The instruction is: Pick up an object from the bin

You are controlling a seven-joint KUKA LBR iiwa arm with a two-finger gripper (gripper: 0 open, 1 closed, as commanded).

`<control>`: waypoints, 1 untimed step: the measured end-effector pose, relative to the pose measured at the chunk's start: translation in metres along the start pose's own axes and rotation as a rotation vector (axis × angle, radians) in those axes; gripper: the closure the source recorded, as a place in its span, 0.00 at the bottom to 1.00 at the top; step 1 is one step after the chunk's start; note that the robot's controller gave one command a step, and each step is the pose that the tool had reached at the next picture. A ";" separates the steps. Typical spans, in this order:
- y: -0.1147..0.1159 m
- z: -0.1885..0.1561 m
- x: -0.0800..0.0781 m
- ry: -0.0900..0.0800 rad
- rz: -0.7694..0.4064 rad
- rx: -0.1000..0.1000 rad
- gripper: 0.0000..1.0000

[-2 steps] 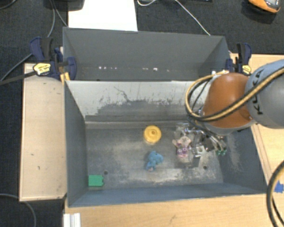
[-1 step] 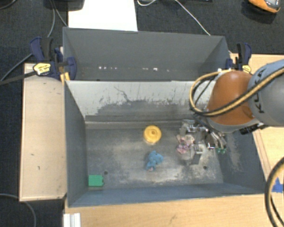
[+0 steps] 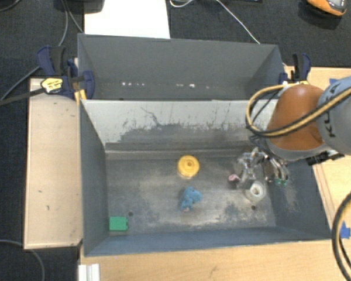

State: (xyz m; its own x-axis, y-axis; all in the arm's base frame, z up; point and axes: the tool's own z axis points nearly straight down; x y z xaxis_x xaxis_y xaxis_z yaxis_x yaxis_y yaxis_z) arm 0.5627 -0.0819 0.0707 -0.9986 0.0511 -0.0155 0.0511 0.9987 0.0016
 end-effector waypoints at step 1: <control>0.000 0.000 0.000 0.000 0.000 0.000 1.00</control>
Offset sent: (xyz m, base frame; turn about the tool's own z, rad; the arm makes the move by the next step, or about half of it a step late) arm 0.0110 -0.0010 0.1103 -0.0054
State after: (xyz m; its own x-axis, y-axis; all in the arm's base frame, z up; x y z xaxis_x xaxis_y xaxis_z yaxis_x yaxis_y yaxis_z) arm 0.5627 -0.0819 0.0707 -0.9986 0.0511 -0.0155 0.0511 0.9987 0.0015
